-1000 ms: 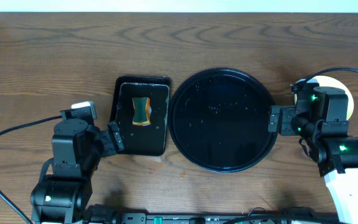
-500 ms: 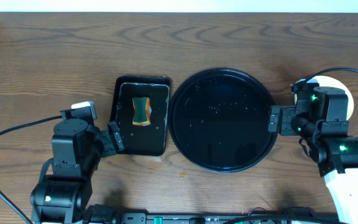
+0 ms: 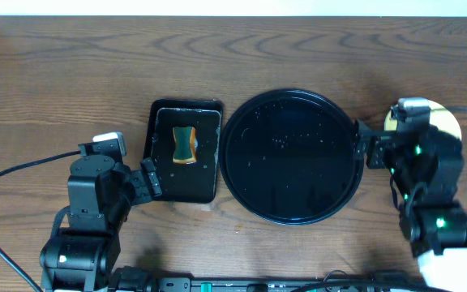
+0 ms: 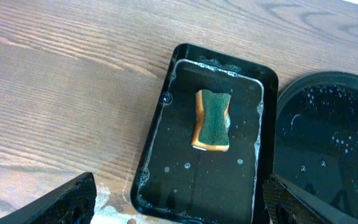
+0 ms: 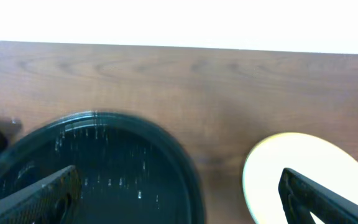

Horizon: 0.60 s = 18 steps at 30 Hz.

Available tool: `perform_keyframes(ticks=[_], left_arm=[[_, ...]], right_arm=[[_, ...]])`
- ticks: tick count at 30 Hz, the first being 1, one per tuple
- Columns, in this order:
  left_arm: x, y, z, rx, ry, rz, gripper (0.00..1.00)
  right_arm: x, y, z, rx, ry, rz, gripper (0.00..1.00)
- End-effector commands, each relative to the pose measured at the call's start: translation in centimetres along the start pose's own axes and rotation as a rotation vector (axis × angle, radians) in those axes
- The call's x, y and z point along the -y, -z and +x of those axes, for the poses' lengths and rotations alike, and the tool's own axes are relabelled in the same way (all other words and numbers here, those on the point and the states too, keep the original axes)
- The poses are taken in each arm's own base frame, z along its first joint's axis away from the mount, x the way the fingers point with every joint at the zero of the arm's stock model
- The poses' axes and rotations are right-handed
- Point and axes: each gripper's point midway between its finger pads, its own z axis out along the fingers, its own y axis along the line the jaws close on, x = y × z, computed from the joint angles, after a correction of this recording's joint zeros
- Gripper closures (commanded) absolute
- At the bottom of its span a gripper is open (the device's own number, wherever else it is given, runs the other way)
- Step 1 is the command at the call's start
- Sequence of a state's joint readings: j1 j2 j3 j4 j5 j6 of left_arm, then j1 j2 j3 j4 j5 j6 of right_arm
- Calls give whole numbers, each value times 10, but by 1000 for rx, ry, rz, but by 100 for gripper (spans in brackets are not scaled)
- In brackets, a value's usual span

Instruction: Clean dirty plates on tray and stack at the side

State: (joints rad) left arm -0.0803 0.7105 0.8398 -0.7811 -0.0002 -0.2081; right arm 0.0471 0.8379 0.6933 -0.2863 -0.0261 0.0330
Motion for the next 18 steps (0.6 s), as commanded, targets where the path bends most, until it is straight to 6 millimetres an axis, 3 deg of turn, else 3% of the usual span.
perform_keyframes(ticks=[1,10,18], left_arm=[[-3,-2,2,-4,-13,-13,13],[-3,-2,2,-4,-13,-13,13],[-3,-2,2,-4,-13,-13,13]], right_arm=[[-2,7,12,65,16,-8,1],[-9,21,37,327,30,-41,1],[-6,43,38,583,26,-32,1]])
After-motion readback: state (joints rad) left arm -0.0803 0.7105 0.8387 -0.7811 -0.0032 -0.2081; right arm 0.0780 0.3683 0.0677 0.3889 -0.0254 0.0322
